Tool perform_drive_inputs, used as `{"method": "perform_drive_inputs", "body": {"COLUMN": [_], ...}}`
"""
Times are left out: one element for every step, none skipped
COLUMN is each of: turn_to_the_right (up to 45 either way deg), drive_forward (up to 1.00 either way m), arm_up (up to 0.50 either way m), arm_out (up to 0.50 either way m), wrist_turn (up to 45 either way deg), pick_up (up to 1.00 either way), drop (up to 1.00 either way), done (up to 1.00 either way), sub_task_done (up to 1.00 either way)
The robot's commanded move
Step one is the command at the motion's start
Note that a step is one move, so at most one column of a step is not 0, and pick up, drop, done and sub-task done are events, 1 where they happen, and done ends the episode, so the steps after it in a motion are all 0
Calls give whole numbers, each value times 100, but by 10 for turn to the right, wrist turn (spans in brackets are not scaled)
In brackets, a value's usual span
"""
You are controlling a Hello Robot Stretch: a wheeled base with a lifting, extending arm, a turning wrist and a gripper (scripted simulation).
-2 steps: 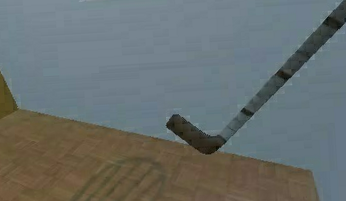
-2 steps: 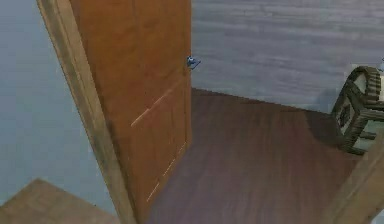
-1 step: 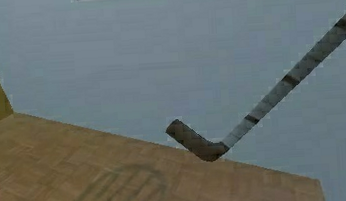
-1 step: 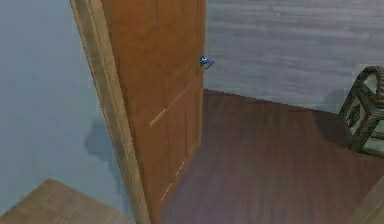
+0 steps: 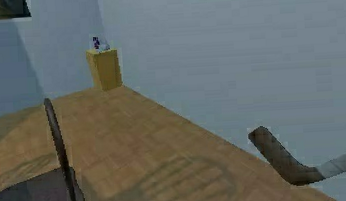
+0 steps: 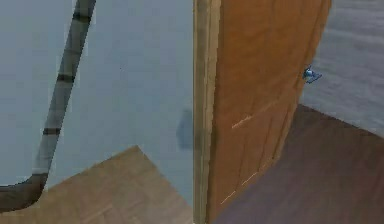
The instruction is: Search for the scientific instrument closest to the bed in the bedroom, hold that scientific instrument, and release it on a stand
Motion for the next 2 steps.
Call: {"method": "perform_drive_inputs", "body": {"turn_to_the_right": [0,-210], "drive_forward": [100,0], "arm_up": [0,0], "arm_out": [0,0], "wrist_turn": [0,0], "pick_up": [0,0], "drop": [0,0], "done": [0,0], "sub_task_done": [0,0]}}
